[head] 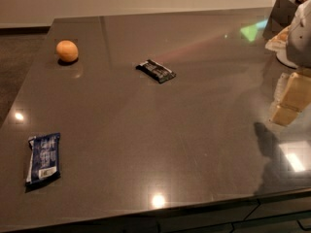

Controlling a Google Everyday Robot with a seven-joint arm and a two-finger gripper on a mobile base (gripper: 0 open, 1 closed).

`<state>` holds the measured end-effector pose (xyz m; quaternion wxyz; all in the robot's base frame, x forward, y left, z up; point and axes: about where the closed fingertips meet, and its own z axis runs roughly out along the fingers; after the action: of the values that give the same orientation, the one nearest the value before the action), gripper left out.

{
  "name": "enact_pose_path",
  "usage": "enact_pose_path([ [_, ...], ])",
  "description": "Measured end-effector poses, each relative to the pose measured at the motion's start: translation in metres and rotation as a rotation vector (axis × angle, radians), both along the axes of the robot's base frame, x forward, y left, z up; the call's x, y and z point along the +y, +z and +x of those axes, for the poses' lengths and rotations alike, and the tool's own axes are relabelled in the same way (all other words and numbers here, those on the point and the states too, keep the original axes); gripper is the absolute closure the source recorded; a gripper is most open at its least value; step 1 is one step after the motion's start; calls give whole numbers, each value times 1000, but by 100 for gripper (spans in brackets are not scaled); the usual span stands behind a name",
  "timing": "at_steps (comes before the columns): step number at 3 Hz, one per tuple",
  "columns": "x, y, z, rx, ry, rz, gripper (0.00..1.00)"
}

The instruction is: Pick rxbar blueberry

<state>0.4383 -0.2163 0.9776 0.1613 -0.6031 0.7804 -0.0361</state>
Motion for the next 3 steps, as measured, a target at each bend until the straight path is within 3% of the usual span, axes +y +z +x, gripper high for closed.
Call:
enact_pose_path([
  [1, 0, 0, 0, 0, 0, 0, 0],
  [3, 19, 4, 12, -24, 60, 18, 0],
])
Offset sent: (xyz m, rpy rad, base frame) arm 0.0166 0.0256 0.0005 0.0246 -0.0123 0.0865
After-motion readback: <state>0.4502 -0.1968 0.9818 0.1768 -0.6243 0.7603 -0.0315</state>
